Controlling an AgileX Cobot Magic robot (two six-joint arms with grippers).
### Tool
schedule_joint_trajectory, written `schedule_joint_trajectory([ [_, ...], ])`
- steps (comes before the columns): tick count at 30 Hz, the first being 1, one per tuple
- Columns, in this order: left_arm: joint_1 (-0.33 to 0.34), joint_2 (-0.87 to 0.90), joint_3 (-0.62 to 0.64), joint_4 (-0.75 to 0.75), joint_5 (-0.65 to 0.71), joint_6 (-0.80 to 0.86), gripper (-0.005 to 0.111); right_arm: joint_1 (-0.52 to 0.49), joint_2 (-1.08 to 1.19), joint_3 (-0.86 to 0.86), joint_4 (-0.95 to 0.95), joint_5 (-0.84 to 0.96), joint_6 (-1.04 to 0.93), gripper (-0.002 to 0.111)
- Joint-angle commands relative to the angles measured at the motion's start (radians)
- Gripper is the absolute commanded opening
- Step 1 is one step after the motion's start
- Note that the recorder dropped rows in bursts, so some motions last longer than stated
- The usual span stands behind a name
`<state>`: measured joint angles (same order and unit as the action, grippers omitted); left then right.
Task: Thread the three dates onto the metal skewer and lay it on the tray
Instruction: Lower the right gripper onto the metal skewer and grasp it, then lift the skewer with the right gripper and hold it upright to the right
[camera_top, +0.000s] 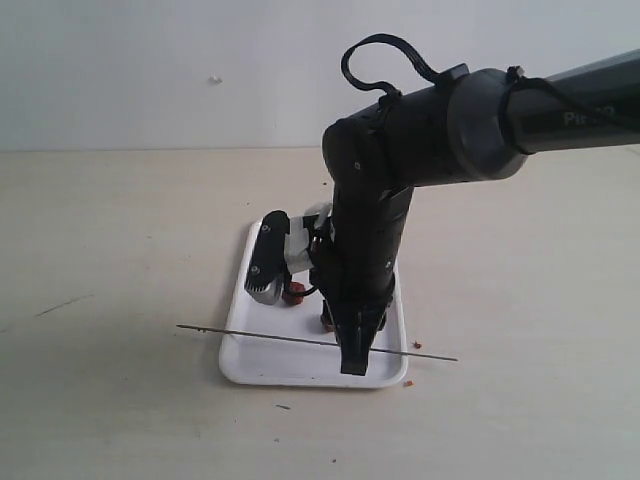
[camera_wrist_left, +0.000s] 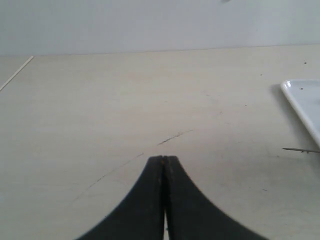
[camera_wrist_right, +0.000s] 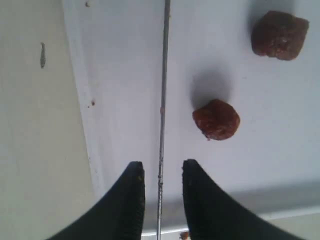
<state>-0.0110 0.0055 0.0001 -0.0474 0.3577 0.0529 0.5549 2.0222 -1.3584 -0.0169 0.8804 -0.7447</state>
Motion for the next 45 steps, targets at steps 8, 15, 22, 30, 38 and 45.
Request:
schedule_joint_trajectory([
  [8, -0.003, -0.006, 0.0, 0.0, -0.007, -0.001, 0.0, 0.003, 0.016, -0.004, -0.009, 0.032, 0.032, 0.029],
  [15, -0.003, -0.006, 0.0, 0.0, -0.007, -0.001, 0.0, 0.003, 0.085, 0.006, -0.035, 0.018, 0.032, 0.029],
  [22, -0.003, -0.006, 0.0, 0.0, -0.007, -0.001, 0.0, 0.003, 0.137, 0.008, -0.035, 0.003, 0.051, 0.026],
  [30, -0.003, -0.006, 0.0, 0.0, -0.007, -0.001, 0.0, 0.003, 0.133, 0.006, -0.035, 0.003, 0.088, 0.0],
  [38, -0.003, -0.006, 0.0, 0.0, -0.007, -0.001, 0.0, 0.003, -0.048, 0.006, -0.037, 0.014, 0.186, 0.0],
  [45, -0.003, -0.006, 0.0, 0.0, -0.007, -0.001, 0.0, 0.001, -0.297, 0.01, -0.037, -0.003, 0.43, 0.0],
])
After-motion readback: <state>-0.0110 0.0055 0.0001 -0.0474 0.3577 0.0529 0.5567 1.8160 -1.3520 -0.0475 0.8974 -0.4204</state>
